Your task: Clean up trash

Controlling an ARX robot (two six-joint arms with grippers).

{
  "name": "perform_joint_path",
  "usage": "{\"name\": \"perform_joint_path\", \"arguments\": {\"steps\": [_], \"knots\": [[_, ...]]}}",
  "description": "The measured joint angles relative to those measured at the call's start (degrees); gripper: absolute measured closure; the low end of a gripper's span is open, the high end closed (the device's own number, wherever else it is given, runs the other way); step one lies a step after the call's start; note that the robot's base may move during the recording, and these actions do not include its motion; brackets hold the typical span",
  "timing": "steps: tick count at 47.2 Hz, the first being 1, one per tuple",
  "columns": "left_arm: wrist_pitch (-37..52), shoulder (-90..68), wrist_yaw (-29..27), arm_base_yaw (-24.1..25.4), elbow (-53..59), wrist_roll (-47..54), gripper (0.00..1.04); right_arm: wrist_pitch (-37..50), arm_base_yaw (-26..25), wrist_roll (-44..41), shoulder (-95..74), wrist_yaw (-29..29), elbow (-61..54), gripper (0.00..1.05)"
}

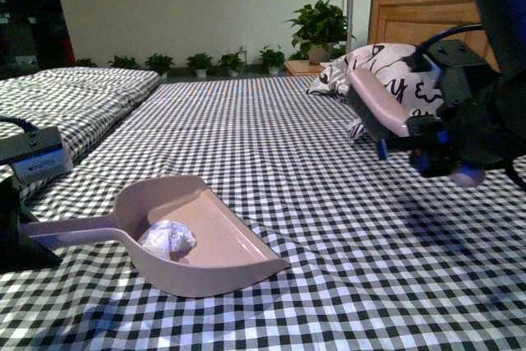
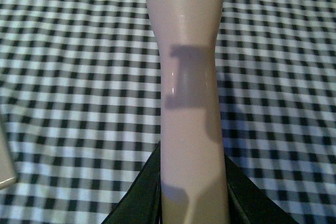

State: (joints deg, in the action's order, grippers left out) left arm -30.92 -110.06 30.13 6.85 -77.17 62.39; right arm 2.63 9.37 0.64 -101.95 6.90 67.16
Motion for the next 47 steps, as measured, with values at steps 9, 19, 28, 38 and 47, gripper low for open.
{"name": "perform_joint_path", "arguments": {"steps": [9,19,28,38,47], "knots": [[-3.0,-0.6,1.4,0.0,-1.4,-0.8,0.78,0.4,-5.6,0.0,0.0,1.2,-1.6,0.85],[-2.7,-1.0,5.0,-0.2,-3.1,-4.7,0.78,0.6,-6.2,0.0,0.5,1.2,-2.3,0.85],[0.3,-0.9,5.6,-0.1,-4.8,-7.7,0.78,0.7,-6.4,0.0,1.6,1.1,-3.1,0.85],[16.4,1.9,-0.2,-0.1,-3.5,-18.1,0.78,1.7,-7.9,0.3,4.2,1.6,-4.4,0.85],[28.9,7.5,-11.0,-0.1,-1.7,-31.0,0.78,3.5,-10.5,3.1,8.2,2.1,-5.2,0.85]]}}
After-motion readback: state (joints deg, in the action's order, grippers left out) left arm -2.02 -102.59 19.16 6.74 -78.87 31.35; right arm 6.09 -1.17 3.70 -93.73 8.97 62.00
